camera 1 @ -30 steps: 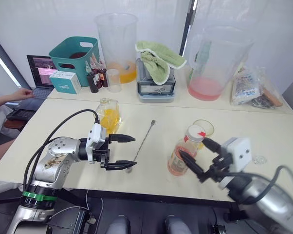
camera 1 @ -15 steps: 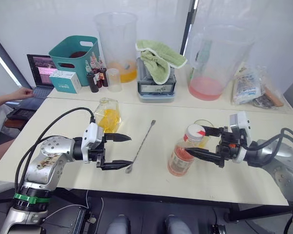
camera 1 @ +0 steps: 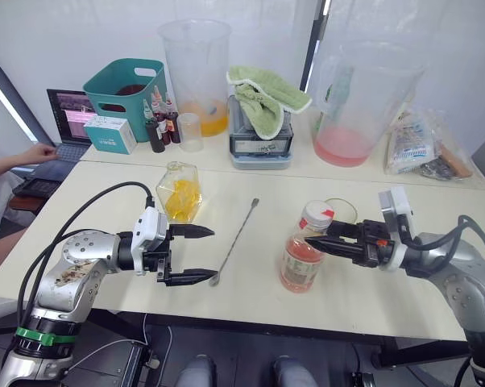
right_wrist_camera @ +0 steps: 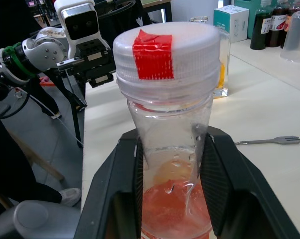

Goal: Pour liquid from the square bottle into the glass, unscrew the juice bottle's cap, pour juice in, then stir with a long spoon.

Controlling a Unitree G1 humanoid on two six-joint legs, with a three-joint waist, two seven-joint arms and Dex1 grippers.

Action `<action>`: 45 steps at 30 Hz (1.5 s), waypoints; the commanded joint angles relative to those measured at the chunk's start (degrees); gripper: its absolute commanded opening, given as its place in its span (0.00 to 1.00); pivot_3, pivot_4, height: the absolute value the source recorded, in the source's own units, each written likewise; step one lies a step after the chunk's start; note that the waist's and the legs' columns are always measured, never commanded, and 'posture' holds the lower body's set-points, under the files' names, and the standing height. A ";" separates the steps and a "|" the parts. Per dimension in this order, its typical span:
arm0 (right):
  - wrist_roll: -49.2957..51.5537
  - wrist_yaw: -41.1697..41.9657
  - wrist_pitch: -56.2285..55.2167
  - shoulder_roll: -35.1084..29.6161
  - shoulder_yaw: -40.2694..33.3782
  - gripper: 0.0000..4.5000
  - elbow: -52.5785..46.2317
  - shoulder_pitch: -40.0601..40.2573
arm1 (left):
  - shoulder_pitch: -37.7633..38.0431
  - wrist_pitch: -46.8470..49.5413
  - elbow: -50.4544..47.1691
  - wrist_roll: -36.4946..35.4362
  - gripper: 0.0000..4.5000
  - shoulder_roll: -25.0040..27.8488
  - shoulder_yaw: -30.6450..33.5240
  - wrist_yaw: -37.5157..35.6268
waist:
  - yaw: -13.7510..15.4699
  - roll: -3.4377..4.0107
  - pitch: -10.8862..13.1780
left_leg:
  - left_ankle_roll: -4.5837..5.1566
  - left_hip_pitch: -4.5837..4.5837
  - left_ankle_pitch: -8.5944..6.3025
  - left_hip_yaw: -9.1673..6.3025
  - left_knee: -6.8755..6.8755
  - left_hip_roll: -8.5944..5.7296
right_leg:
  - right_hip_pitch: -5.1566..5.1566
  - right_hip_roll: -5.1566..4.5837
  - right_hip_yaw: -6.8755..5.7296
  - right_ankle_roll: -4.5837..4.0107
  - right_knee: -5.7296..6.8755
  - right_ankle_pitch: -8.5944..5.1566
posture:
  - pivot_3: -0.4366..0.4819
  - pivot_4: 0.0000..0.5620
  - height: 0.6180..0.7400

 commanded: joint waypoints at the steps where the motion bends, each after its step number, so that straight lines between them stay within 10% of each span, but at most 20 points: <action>1: 2.21 -4.84 0.37 0.68 -4.62 0.22 -7.28 2.51 | -0.60 -0.83 -1.23 -0.59 1.00 -0.14 0.70 0.14 | 0.16 0.00 0.00 | 0.00 -0.02 0.00 0.01 0.00 0.00 | -0.03 0.00 0.01 0.00 -0.01 0.00 | 0.48 0.27 1.00; 15: -5.29 -35.00 -0.55 13.45 -1.91 0.22 -30.23 15.68 | -1.37 -1.60 0.03 0.08 1.00 -1.59 -0.33 -0.26 | 0.22 0.01 0.00 | 0.00 -0.02 0.00 0.05 0.00 0.02 | -0.05 0.02 0.02 0.00 -0.02 0.00 | 0.48 0.27 1.00; 29: -9.10 -30.18 -4.89 12.62 -0.41 0.22 -25.08 23.13 | -4.31 -1.61 2.56 0.38 1.00 -2.46 -1.63 -1.76 | 0.24 0.01 -0.01 | 0.00 0.08 0.00 0.08 0.01 -0.02 | 0.04 0.07 0.01 0.00 -0.03 0.00 | 0.48 0.27 1.00; 38: -5.40 -24.94 -4.67 7.87 -5.81 0.98 -21.52 21.52 | -4.37 -0.51 1.85 -0.04 1.00 -2.61 -1.80 -1.41 | 0.25 0.00 -0.01 | 0.00 0.08 0.00 0.07 0.01 -0.03 | 0.05 0.07 0.02 0.00 -0.03 0.00 | 0.48 0.27 1.00; 45: 1.57 -17.05 -1.46 -0.18 -14.78 0.99 -17.05 21.49 | -7.10 6.95 -0.47 -3.47 1.00 -3.32 -1.40 2.06 | 0.46 -0.02 0.00 | 0.00 0.03 0.00 0.05 0.05 -0.06 | 0.05 0.07 0.02 0.00 -0.03 0.00 | 0.48 0.27 1.00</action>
